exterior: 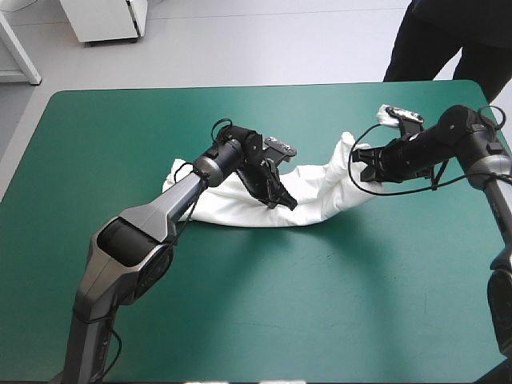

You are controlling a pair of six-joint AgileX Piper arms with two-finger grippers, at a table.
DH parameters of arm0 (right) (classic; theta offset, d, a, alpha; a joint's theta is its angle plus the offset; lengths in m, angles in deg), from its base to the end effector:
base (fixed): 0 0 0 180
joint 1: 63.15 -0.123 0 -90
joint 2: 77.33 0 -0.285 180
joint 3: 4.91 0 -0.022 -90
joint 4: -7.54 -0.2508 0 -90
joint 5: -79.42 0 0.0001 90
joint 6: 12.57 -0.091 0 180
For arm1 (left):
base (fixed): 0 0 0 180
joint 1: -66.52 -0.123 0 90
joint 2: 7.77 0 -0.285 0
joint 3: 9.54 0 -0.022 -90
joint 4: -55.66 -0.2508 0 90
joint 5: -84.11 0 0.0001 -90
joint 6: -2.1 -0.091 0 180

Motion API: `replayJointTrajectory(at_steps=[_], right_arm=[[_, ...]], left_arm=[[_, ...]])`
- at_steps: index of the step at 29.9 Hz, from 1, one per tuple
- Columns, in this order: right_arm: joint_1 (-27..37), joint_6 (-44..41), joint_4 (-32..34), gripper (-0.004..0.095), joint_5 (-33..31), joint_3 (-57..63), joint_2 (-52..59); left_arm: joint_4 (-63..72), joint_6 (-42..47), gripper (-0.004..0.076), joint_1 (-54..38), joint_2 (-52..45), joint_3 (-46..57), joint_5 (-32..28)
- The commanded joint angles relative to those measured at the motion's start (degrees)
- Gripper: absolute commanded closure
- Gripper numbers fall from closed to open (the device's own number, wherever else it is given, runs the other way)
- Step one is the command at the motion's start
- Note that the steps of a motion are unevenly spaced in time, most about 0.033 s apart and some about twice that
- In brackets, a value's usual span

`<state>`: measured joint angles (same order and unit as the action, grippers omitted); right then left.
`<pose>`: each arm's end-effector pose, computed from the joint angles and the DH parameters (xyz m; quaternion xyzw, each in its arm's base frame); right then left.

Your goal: Fold the cloth

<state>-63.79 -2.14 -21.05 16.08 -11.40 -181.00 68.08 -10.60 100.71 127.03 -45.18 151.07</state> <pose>0.3500 0.0429 0.3144 -0.0206 0.9575 0.2214 0.1835 0.3819 -0.2812 0.2206 0.3651 0.9173 -0.1245 0.0986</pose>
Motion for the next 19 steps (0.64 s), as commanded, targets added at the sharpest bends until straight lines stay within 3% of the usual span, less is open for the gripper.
replayJointTrajectory(at_steps=[1,6,19], right_arm=[[-0.4,0.9,-4.3,0.0920,-1.2,-2.9,5.6],[-1.1,2.4,-10.8,0.0920,-2.4,-3.0,8.0],[-8.9,2.1,-9.7,0.0920,-0.4,-9.8,9.0]], left_arm=[[1.5,0.1,0.0746,0.5,-2.2,-0.6,0.1],[1.5,0.1,0.0746,0.5,-2.2,-0.6,-0.6],[1.5,0.1,0.0746,0.5,-2.2,-0.6,-0.3]])
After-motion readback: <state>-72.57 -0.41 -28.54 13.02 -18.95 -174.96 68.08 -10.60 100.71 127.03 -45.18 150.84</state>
